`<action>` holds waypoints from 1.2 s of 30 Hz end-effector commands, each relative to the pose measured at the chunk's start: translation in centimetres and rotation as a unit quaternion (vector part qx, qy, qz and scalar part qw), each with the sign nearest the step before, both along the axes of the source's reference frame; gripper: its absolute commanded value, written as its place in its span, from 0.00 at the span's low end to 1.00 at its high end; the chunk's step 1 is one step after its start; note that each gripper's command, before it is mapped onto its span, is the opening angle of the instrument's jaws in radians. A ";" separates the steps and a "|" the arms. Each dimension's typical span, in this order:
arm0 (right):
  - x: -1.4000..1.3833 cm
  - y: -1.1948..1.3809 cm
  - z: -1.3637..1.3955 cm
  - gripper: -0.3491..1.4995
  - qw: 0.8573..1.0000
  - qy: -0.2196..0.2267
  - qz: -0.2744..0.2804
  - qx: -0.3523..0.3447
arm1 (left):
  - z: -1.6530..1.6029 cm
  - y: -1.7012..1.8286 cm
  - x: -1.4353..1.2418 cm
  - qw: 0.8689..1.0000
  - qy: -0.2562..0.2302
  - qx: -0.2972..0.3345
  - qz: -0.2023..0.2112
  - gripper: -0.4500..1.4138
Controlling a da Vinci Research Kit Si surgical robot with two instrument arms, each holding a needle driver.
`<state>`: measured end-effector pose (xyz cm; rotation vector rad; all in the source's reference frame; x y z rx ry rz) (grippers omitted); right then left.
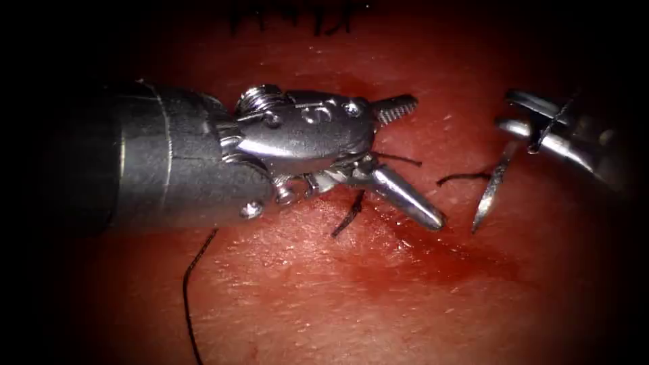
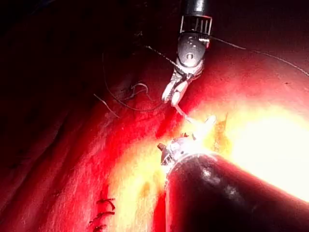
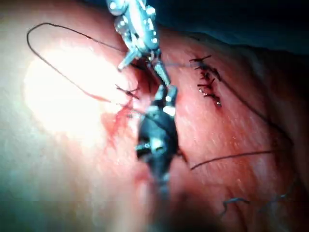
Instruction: Wound Closure
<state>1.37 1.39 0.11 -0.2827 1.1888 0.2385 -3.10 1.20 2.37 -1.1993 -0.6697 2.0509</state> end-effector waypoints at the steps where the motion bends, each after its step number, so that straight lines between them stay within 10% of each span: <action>1: 0.08 -0.03 0.14 0.00 1.000 -0.008 0.004 -0.009 | 0.05 -0.05 -0.05 1.000 0.015 -0.002 0.008 0.78; 14: 0.12 0.01 0.73 0.00 0.998 -0.027 0.001 -0.051 | 0.14 -0.83 -0.12 0.994 0.039 0.004 0.106 0.39; 36: 0.17 -0.56 0.88 0.00 0.994 -0.031 -0.008 -0.109 | 0.32 -1.04 -0.15 0.989 0.028 0.004 0.143 0.40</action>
